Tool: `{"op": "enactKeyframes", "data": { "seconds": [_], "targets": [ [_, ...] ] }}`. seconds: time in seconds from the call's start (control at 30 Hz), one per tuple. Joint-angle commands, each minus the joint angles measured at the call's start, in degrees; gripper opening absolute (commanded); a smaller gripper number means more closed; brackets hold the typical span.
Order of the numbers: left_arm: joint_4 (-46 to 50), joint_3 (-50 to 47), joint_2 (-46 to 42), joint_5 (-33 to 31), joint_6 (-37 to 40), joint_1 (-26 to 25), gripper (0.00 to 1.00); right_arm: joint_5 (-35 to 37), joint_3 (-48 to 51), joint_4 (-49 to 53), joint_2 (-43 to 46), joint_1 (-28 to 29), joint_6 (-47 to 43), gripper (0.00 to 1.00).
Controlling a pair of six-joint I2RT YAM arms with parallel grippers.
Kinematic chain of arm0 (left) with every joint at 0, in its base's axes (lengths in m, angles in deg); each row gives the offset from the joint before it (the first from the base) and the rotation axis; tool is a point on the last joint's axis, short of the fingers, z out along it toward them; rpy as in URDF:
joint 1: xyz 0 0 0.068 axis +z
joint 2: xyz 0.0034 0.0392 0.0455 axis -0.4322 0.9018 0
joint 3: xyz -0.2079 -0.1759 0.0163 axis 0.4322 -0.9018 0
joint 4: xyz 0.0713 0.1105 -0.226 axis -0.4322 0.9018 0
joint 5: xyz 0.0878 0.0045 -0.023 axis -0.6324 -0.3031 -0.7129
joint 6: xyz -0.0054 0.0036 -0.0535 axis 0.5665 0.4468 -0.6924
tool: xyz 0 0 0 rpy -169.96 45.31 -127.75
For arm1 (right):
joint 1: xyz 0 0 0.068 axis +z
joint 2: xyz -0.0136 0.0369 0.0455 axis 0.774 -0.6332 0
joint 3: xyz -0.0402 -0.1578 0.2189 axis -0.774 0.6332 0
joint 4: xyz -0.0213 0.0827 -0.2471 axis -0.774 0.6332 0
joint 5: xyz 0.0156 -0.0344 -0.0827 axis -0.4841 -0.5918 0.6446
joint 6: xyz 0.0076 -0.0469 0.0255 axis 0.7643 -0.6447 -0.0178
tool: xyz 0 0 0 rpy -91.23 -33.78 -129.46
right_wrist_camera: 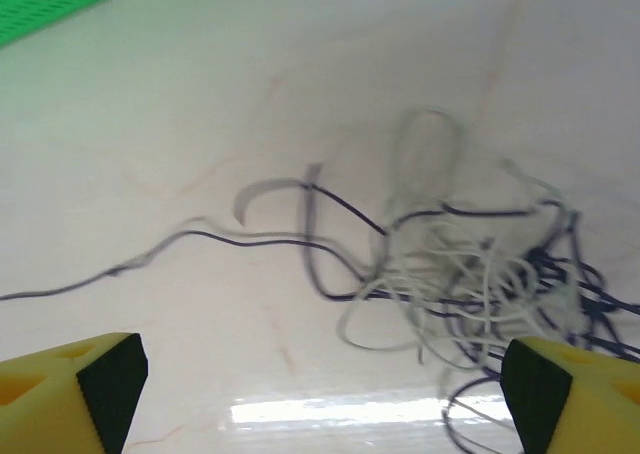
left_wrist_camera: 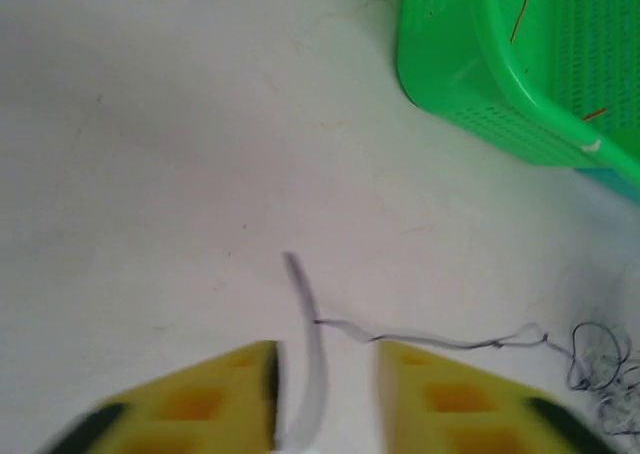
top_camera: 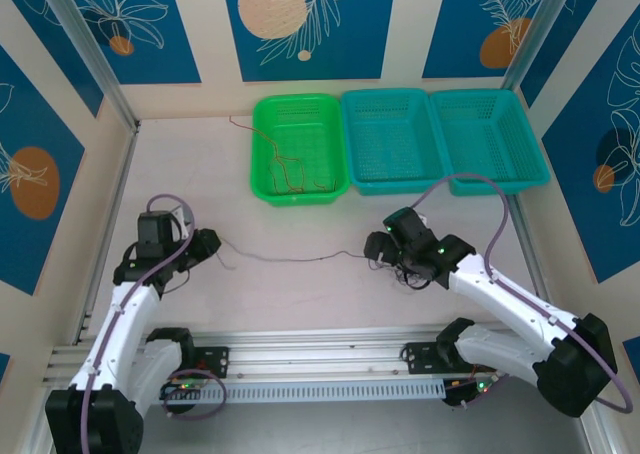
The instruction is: Untangle the cables
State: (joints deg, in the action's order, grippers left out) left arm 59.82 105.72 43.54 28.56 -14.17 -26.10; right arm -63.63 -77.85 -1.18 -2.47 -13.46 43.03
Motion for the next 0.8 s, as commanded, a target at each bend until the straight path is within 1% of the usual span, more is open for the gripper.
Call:
{"op": "enactKeyframes", "data": {
  "seconds": [0.0, 0.07, 0.13, 0.17, 0.23, 0.3, 0.4, 0.5, 0.57, 0.67, 0.77],
  "targets": [
    [-1.73, -0.23, -1.04, 0.44, -0.08, -0.93, 0.55, 3.12, -1.66, 1.31, -3.69, -0.08, 1.08, 0.93],
    [-0.67, 1.25, -2.41, -0.53, 1.36, -1.25, 0.61, 3.24, -2.37, 3.91, -6.53, -1.50, 3.41, 0.93],
    [-1.00, 3.49, -3.69, -0.42, 3.45, -2.92, 0.60, 2.03, -2.61, 5.82, -8.71, -3.27, 4.71, 0.92],
    [-1.70, 4.87, -3.93, -0.44, 5.14, -4.78, 0.59, 0.87, -2.43, 6.13, -9.45, -4.02, 4.82, 0.92],
    [-2.67, 7.68, -3.00, -2.23, 9.02, -10.92, 0.58, -1.43, -1.70, 5.36, -10.03, -5.21, 4.10, 0.92],
    [-3.29, 10.75, 0.01, -6.79, 13.71, -20.76, 0.58, -4.12, -0.98, 4.24, -10.01, -6.35, 3.23, 0.91],
    [-4.53, 14.55, 7.40, -11.51, 19.88, -32.75, 0.57, -6.75, -0.56, 4.28, -9.77, -8.09, 3.54, 0.91],
    [-5.49, 18.20, 15.51, -12.31, 24.98, -39.86, 0.56, -7.99, -0.50, 5.05, -9.00, -9.03, 3.62, 0.90],
    [-5.89, 20.46, 20.76, -11.68, 28.30, -43.35, 0.56, -8.53, -0.23, 5.64, -8.22, -9.28, 3.16, 0.90],
    [-3.42, 25.68, 30.33, -10.84, 32.10, -47.51, 0.55, -9.68, 0.22, 6.04, -6.98, -9.69, 2.26, 0.90],
    [0.49, 31.54, 40.14, -11.41, 31.93, -50.09, 0.54, -11.12, 0.67, 6.51, -6.31, -10.28, 2.02, 0.90]
  ]
}}
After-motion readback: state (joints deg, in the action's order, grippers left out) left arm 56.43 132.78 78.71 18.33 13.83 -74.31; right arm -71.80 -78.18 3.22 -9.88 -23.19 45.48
